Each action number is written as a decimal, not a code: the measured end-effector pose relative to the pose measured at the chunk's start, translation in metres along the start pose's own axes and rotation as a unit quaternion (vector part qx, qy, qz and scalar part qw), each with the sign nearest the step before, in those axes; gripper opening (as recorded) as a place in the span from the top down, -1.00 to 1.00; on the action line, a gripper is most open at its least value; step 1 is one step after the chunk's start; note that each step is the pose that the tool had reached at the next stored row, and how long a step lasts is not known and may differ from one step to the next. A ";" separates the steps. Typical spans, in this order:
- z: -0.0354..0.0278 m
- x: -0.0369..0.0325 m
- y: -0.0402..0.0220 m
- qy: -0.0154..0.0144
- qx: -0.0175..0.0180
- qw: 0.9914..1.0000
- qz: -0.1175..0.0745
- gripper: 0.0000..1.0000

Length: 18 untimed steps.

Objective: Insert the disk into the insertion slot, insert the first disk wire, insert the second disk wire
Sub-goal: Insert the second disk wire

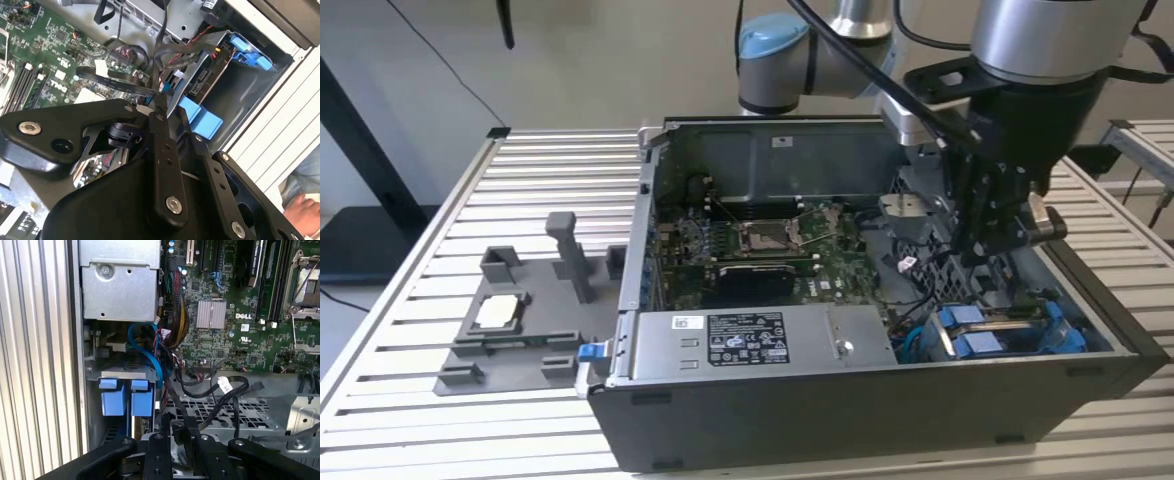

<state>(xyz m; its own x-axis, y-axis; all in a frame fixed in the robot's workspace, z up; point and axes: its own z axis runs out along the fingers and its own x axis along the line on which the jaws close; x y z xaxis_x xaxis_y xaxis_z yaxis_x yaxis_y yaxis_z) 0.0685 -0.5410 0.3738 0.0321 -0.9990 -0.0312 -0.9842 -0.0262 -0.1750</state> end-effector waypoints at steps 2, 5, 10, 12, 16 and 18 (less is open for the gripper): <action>-0.0001 0.0000 0.0011 0.000 0.002 1.000 0.000 0.47; -0.0004 -0.0001 0.0040 0.000 0.006 1.000 0.000 0.47; 0.0007 -0.0003 0.0056 0.000 0.010 1.000 0.000 0.47; 0.0014 -0.0003 0.0058 0.000 0.012 1.000 0.000 0.47; 0.0014 -0.0003 0.0059 0.000 0.012 1.000 0.000 0.47; 0.0015 -0.0003 0.0059 0.000 0.012 1.000 0.000 0.47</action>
<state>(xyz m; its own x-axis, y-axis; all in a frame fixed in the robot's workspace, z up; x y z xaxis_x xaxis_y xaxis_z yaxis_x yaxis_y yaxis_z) 0.0629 -0.5408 0.3713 0.0329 -0.9990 -0.0307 -0.9799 -0.0261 -0.1979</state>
